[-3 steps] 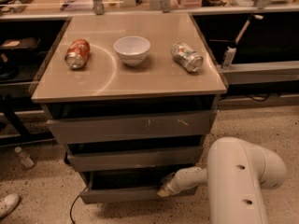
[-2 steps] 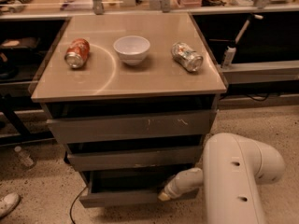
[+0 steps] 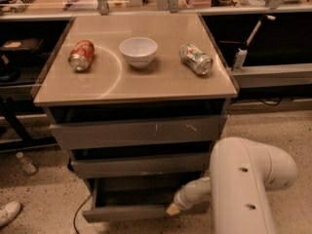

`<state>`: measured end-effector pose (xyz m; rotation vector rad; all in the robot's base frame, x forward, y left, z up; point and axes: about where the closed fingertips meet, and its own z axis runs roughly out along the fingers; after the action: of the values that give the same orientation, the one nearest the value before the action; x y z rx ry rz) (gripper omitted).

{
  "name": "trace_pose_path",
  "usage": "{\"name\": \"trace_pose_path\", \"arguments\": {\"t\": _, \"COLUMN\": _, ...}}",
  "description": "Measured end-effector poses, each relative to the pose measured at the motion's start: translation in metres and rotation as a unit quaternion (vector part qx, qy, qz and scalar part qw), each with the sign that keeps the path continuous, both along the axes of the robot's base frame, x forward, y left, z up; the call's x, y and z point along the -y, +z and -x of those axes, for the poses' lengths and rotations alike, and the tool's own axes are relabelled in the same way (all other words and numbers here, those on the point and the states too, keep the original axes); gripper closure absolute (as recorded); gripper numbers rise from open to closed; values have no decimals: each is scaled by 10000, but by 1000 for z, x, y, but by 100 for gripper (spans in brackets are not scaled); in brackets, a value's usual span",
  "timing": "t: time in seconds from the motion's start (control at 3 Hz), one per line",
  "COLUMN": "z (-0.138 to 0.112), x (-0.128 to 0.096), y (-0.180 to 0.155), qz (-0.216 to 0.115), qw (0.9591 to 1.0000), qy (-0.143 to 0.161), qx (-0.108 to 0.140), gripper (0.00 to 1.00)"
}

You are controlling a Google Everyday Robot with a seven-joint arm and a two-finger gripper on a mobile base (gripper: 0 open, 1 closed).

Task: Open bottom drawer

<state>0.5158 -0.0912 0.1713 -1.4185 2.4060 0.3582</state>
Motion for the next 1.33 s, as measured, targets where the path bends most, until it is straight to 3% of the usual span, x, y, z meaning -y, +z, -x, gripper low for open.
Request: {"name": "trace_pose_path", "arguments": {"t": 1.33, "z": 16, "x": 3, "y": 1, "qz": 105, "qw": 9998, "qy": -110, "qx": -126, "gripper": 100}}
